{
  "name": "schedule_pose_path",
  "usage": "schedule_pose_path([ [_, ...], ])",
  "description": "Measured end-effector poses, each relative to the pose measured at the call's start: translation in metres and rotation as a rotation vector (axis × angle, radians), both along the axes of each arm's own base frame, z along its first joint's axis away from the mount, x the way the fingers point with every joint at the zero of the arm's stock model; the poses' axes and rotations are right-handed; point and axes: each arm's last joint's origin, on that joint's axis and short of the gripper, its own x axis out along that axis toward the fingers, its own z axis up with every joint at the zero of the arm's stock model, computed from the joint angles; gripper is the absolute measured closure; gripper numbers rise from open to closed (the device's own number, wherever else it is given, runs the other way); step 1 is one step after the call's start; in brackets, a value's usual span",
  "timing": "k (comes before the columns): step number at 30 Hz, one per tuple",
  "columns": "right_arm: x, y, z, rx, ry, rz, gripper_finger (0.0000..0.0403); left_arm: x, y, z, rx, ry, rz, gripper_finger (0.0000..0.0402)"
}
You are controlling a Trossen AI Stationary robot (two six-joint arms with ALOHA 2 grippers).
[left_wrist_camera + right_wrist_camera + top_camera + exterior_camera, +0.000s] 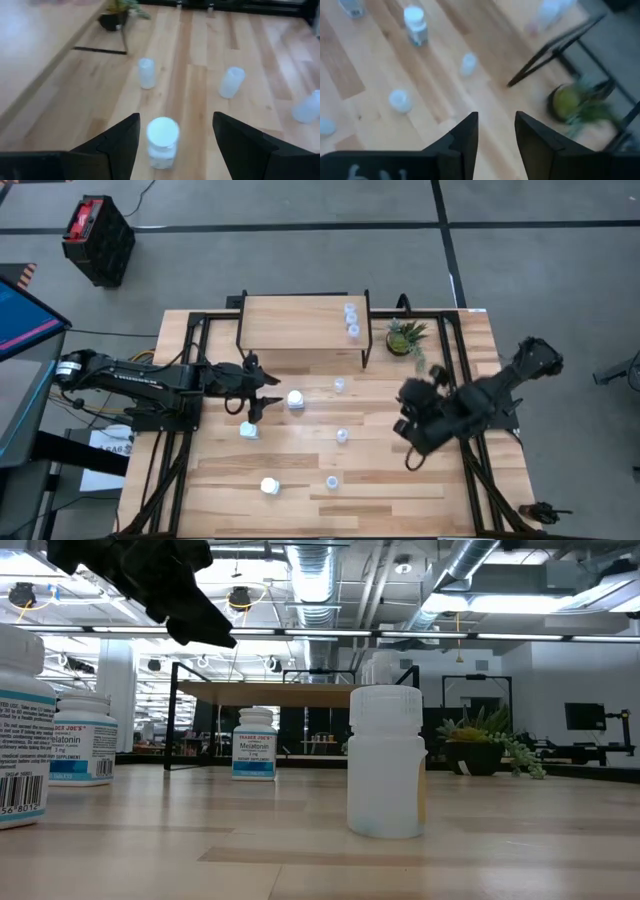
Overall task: Pick and place medicine bottles onto shelf by color
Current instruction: Put the white pill bottle on the shelf
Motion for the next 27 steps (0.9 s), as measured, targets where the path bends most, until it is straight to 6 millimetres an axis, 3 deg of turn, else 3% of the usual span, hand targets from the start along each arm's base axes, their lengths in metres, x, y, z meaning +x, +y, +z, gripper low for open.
schedule_pose_path([
  [4, -0.008, 0.019, -0.040, 0.057, -0.073, 0.064, 0.0262, 0.004, 0.000, -0.004, -0.004, 0.017, -0.005, 0.0164],
  [7, -0.009, 0.029, -0.059, 0.057, -0.130, 0.138, 0.0270, 0.006, 0.001, -0.008, -0.005, 0.040, 0.017, 0.0164],
  [13, -0.005, 0.031, -0.077, 0.069, -0.206, 0.167, 0.0286, 0.012, 0.005, -0.024, 0.013, 0.143, 0.033, 0.0164],
  [21, 0.016, 0.028, -0.096, 0.057, -0.195, 0.108, 0.0291, 0.033, 0.009, -0.056, 0.022, 0.263, -0.004, 0.0160],
  [27, 0.026, 0.030, -0.111, 0.027, -0.145, 0.094, 0.0291, 0.048, 0.010, -0.057, 0.062, 0.313, -0.033, 0.0138],
])
